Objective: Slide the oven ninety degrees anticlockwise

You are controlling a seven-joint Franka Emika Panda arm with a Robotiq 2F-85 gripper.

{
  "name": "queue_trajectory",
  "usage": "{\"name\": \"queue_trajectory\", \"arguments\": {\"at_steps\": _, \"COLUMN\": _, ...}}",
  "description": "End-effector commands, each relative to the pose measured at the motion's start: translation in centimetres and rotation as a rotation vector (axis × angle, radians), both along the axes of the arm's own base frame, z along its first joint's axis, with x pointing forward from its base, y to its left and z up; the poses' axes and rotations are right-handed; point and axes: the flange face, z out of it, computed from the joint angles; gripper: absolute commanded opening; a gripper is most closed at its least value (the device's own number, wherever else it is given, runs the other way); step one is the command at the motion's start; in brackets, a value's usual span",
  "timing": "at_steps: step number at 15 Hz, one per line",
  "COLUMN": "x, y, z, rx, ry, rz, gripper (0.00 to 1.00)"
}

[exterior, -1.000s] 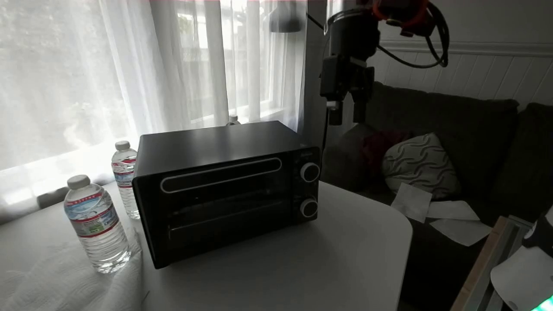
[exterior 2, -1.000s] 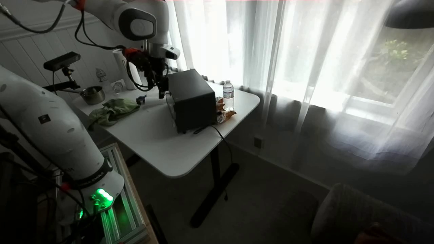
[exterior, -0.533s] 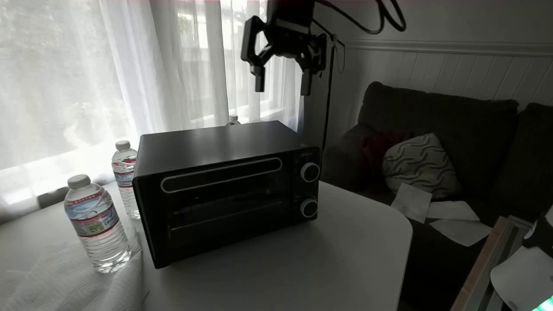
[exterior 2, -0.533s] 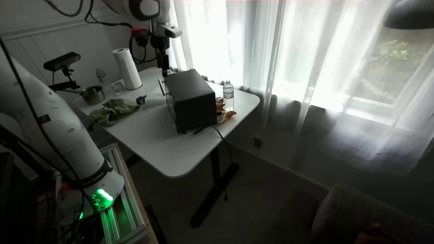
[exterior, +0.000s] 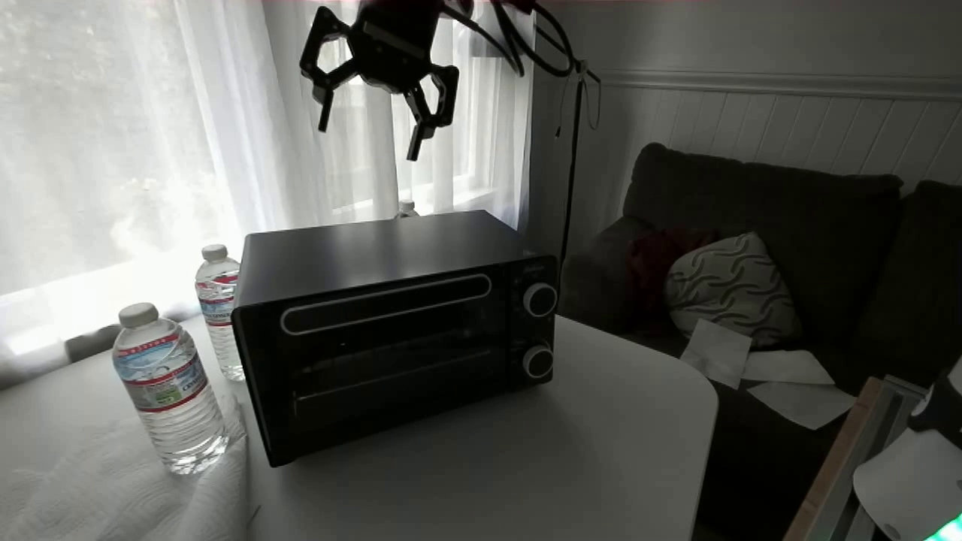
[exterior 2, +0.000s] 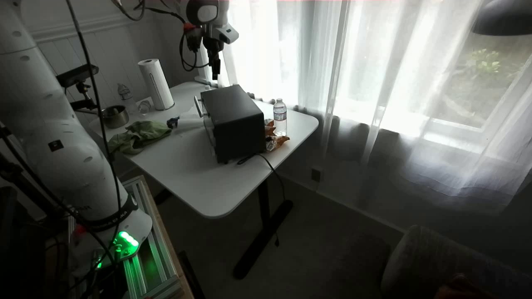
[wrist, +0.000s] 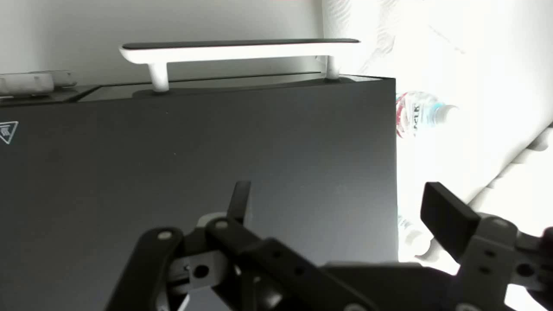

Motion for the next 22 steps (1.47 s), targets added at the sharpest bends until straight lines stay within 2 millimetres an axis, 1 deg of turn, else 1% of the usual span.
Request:
{"name": "queue_trajectory", "arguments": {"at_steps": 1, "x": 0.4, "y": 0.2, "z": -0.2, "rx": 0.002, "ry": 0.004, "rz": 0.0, "gripper": 1.0}}
{"name": "queue_trajectory", "arguments": {"at_steps": 6, "x": 0.8, "y": 0.3, "z": 0.0, "rx": 0.007, "ry": 0.0, "rz": 0.0, "gripper": 1.0}}
{"name": "queue_trajectory", "arguments": {"at_steps": 7, "x": 1.4, "y": 0.6, "z": -0.2, "rx": -0.006, "ry": -0.016, "rz": -0.033, "gripper": 1.0}}
{"name": "queue_trajectory", "arguments": {"at_steps": 9, "x": 2.8, "y": 1.6, "z": -0.2, "rx": -0.037, "ry": -0.073, "rz": -0.039, "gripper": 1.0}}
{"name": "queue_trajectory", "arguments": {"at_steps": 13, "x": 5.3, "y": 3.4, "z": -0.5, "rx": -0.094, "ry": -0.19, "rz": -0.002, "gripper": 1.0}}
{"name": "queue_trajectory", "arguments": {"at_steps": 17, "x": 7.6, "y": 5.1, "z": -2.6, "rx": -0.143, "ry": -0.294, "rz": 0.046, "gripper": 1.0}}
{"name": "queue_trajectory", "arguments": {"at_steps": 18, "x": 8.1, "y": 5.5, "z": -3.3, "rx": -0.148, "ry": -0.316, "rz": 0.059, "gripper": 0.75}}
{"name": "queue_trajectory", "arguments": {"at_steps": 19, "x": 8.6, "y": 5.8, "z": -3.8, "rx": -0.159, "ry": -0.34, "rz": 0.072, "gripper": 0.74}}
{"name": "queue_trajectory", "arguments": {"at_steps": 22, "x": 10.1, "y": 6.7, "z": -5.9, "rx": -0.163, "ry": -0.391, "rz": 0.072, "gripper": 0.52}}
